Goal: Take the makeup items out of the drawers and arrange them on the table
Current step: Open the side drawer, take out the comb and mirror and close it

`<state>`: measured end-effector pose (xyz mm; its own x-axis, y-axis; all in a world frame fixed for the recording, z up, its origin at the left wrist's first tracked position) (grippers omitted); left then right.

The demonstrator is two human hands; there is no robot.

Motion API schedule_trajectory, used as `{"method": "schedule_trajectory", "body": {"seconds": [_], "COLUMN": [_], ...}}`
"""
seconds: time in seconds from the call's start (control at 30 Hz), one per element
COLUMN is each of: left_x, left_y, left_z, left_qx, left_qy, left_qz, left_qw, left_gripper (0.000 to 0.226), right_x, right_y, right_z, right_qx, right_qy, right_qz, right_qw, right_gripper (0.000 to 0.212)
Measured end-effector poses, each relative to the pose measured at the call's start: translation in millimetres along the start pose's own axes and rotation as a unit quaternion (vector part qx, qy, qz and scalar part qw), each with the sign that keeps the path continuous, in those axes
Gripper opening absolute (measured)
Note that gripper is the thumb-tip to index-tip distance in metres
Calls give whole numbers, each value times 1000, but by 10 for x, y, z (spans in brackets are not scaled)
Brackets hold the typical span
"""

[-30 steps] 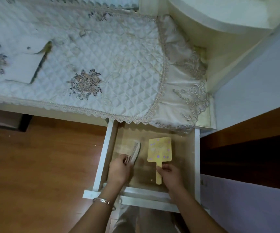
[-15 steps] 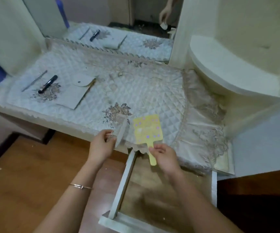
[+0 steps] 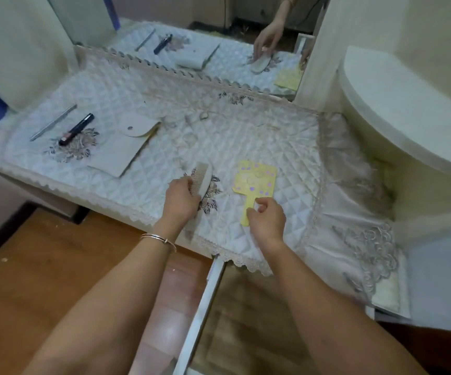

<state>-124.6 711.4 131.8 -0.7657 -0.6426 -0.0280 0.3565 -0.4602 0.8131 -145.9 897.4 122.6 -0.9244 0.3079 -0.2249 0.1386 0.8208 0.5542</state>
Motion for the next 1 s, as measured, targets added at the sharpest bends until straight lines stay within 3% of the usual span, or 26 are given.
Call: {"method": "schedule_trajectory", "body": {"seconds": [0.1,0.2,0.33,0.47,0.63,0.77,1.0], "left_x": [-210,-763,-1729,-2419,-2877,-2956,-2835], "left_y": [85,175,94,78,165,178,128], "left_z": [-91,-159,-519,-928,-1300,-1458,-1396], "left_qx": [12,-5,24,5,43,65,56], "left_qy": [-50,-182,-315,-335,-365,-381,-357], "left_qz": [33,47,-91,-164,-134,-146,-148], "left_qw": [998,982,945,928,920,911,921], "left_gripper": [42,31,38,32,28,33,36], "right_x": [-136,-416,-962,-1603,-2318,-2540,-2368], "right_y": [185,470,904,1311,1754,1808,1833], "right_z": [117,353,930,1714,2409,2555,2490], "right_qx": [2,20,-40,-165,-240,-244,-236], "right_qy": [39,79,108,96,68,78,98], "right_qz": [-3,-11,-26,-85,-3,52,76], "right_qw": [999,997,993,978,968,965,964], "right_gripper": [31,26,19,21,28,35,17]}}
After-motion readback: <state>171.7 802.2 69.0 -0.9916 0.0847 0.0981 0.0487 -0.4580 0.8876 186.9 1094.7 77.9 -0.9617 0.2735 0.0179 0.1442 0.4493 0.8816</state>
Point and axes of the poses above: each hand's wrist, its own x-axis towards the middle knuckle, its own y-axis out of the back of the hand, z = x × y, the point moved 3 cm from there along x, towards the middle knuckle, and after that the axes turned 15 degrees about z, right-handed, at the moved point
